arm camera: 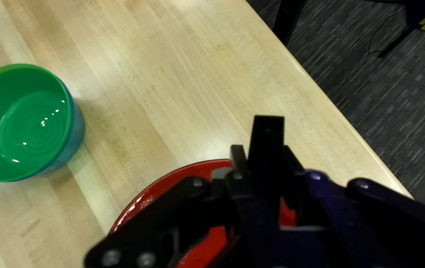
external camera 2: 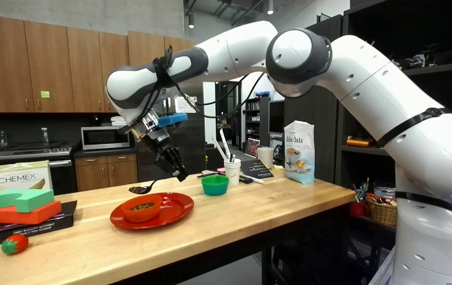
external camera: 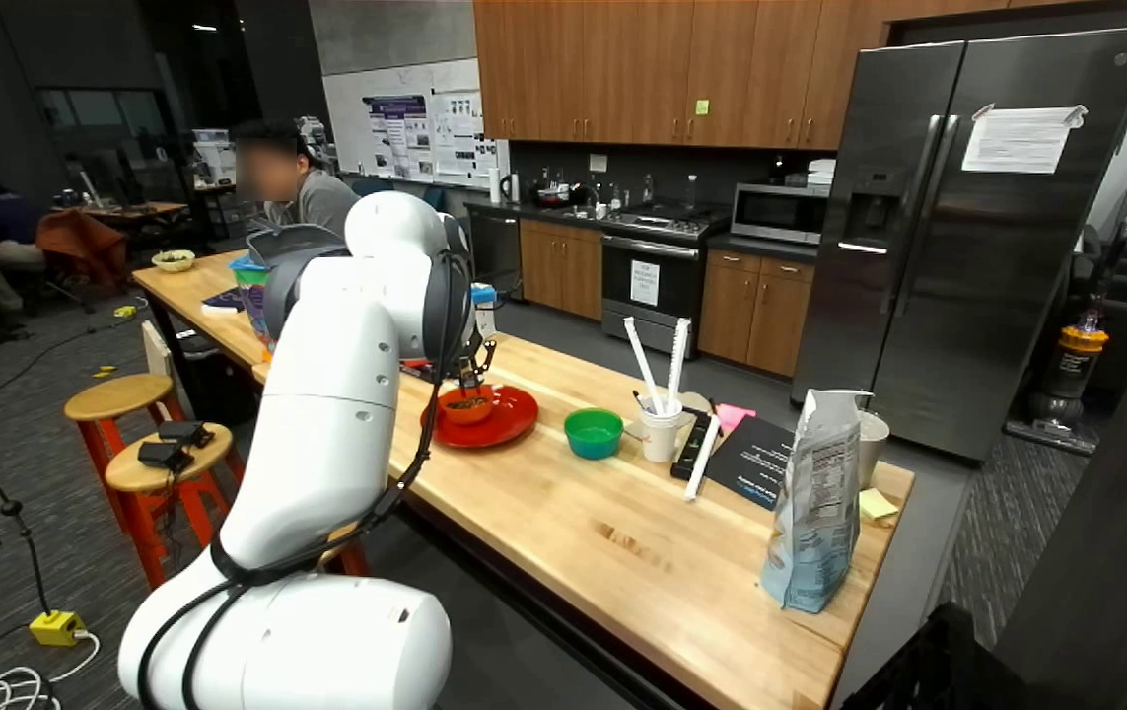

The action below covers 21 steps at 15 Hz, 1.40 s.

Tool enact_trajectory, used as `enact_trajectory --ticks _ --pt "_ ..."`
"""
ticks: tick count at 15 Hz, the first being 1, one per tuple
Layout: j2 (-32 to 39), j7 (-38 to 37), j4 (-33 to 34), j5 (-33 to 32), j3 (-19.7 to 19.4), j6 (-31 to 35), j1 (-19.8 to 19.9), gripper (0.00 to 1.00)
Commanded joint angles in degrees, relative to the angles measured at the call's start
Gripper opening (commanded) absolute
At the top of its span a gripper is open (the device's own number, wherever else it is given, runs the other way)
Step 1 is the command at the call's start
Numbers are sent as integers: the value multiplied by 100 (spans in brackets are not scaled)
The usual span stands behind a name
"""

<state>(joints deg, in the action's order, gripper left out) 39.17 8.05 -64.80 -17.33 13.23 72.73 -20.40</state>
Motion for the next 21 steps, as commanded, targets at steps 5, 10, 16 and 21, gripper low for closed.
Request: enact_trajectory --ticks 5,10,16,21 --pt "-290 -94 -427 229 36 83 86 6" --pt "-306 -93 -492 185 27 105 72 6" --pt "-245 -101 -454 -107 -25 71 -82 6" --pt "-174 -167 -414 -579 -80 -100 -286 6"
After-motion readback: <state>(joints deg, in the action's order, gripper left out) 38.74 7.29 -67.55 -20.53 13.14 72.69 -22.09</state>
